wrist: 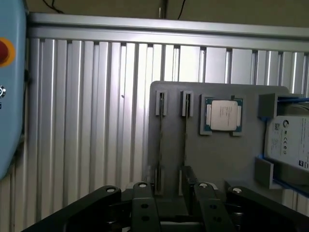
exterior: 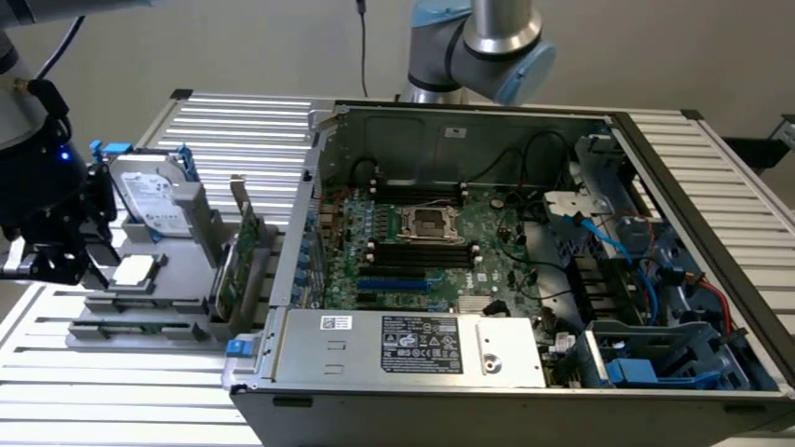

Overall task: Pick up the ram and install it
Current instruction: 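Pick up the ram and move it above insertion slot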

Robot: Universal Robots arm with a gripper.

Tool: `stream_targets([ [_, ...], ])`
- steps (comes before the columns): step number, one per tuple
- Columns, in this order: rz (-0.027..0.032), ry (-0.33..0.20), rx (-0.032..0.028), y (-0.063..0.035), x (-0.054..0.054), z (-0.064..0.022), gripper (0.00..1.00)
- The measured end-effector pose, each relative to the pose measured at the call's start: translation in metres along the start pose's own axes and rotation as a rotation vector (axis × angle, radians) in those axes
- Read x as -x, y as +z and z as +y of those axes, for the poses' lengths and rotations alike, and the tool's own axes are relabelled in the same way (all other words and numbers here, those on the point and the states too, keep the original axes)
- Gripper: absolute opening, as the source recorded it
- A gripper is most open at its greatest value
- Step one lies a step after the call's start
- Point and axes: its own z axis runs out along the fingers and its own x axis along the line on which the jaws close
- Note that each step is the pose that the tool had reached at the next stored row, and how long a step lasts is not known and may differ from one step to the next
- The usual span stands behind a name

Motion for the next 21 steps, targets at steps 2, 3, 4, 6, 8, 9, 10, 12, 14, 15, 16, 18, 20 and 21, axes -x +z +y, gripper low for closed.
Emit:
stream_targets([
  [2,0.0003,-0.006,0.0000,0.0036,0.000,-0.0004,0.36],
  [3,0.0004,-0.010,0.0001,0.0054,0.000,-0.0005,0.36],
  [4,0.0007,-0.013,0.0002,0.0072,0.000,-0.0006,0.36],
  [6,0.0010,-0.020,0.0002,0.0108,-0.001,-0.0009,0.36],
  [8,0.0011,-0.024,0.0002,0.0145,-0.001,-0.0012,0.36],
  [9,0.0012,-0.025,0.0002,0.0163,-0.001,-0.0014,0.36],
  [10,0.0012,-0.025,0.0002,0.0180,-0.001,-0.0015,0.36],
  [12,0.0013,-0.025,0.0003,0.0217,-0.001,-0.0018,0.36],
  [14,0.0012,-0.025,0.0002,0.0254,-0.002,-0.0022,0.36],
  [15,0.0012,-0.025,0.0002,0.0272,-0.002,-0.0023,0.36],
  [16,0.0012,-0.025,0.0002,0.0289,-0.002,-0.0025,0.36],
  [18,0.0013,-0.025,0.0003,0.0326,-0.002,-0.0028,0.36],
  [20,0.0013,-0.025,0.0003,0.0361,-0.003,-0.0032,0.36],
  [21,0.0012,-0.025,0.0002,0.0381,-0.003,-0.0034,0.36],
])
